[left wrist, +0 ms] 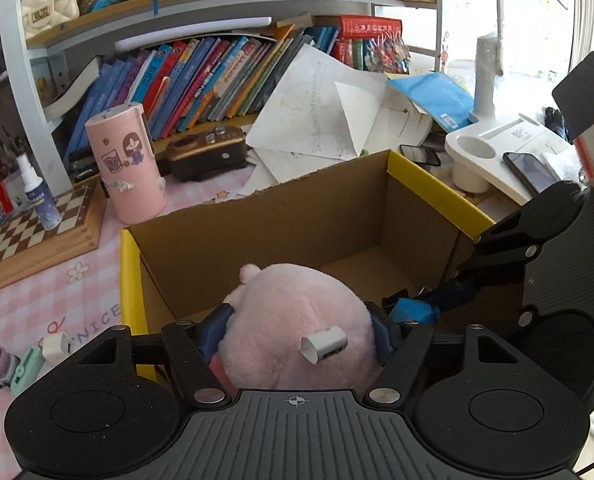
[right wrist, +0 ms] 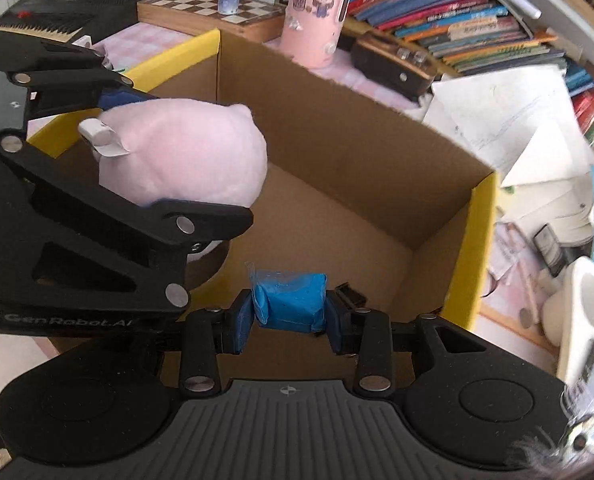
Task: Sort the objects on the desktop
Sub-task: 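Lower the plush pig and eraser into the yellow box and open both tools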
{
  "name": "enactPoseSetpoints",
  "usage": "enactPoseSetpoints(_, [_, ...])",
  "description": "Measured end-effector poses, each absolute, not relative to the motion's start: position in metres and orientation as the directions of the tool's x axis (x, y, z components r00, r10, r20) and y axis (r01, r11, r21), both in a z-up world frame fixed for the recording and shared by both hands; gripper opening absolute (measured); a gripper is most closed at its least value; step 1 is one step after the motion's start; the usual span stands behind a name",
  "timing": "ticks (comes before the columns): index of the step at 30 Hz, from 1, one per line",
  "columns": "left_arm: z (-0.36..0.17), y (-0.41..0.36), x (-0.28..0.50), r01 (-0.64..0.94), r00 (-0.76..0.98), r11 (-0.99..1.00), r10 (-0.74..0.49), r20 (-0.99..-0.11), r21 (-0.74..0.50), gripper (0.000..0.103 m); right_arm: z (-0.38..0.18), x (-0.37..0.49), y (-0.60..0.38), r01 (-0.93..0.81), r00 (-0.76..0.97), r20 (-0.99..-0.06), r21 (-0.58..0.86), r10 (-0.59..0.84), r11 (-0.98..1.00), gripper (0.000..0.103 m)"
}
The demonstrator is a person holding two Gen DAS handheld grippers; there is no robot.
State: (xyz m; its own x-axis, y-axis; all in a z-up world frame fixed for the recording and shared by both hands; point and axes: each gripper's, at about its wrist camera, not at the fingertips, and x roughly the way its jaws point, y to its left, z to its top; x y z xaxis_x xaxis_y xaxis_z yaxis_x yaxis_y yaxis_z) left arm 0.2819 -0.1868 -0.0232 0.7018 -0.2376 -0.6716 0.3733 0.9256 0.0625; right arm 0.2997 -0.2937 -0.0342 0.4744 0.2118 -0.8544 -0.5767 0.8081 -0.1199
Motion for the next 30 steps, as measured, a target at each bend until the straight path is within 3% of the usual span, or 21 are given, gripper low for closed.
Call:
enactPoseSetpoints(8, [-0.02, -0.185, 0.279, 0.379, 0.703, 0.924, -0.255, -0.663, 0.046, 0.077, -0.037, 0.304, -0.295, -0.574, 0.461, -0.861, -0.106, 0.214, 0.812, 0.035])
enactPoseSetpoints(11, [-0.011, -0.181, 0.272, 0.375, 0.729, 0.926, -0.269, -0.63, 0.038, 0.084, -0.038, 0.307, -0.294, -0.575, 0.46, -0.862, -0.105, 0.215, 0.812, 0.035])
enactPoseSetpoints(18, [0.019, -0.163, 0.254, 0.342, 0.793, 0.94, -0.292, -0.536, -0.006, 0.085, -0.029, 0.305, -0.298, -0.551, 0.489, -0.838, -0.079, 0.244, 0.831, 0.044])
enactPoseSetpoints(22, [0.035, -0.149, 0.237, 0.316, 0.824, 0.948, -0.29, -0.486, -0.029, 0.087, -0.015, 0.295, -0.302, -0.493, 0.563, -0.79, -0.086, 0.243, 0.866, 0.05])
enactPoseSetpoints(30, [0.054, -0.122, 0.203, 0.244, 0.871, 0.967, -0.249, -0.424, -0.067, 0.089, 0.02, 0.255, -0.315, -0.313, 0.742, -0.641, -0.073, 0.195, 0.947, 0.053])
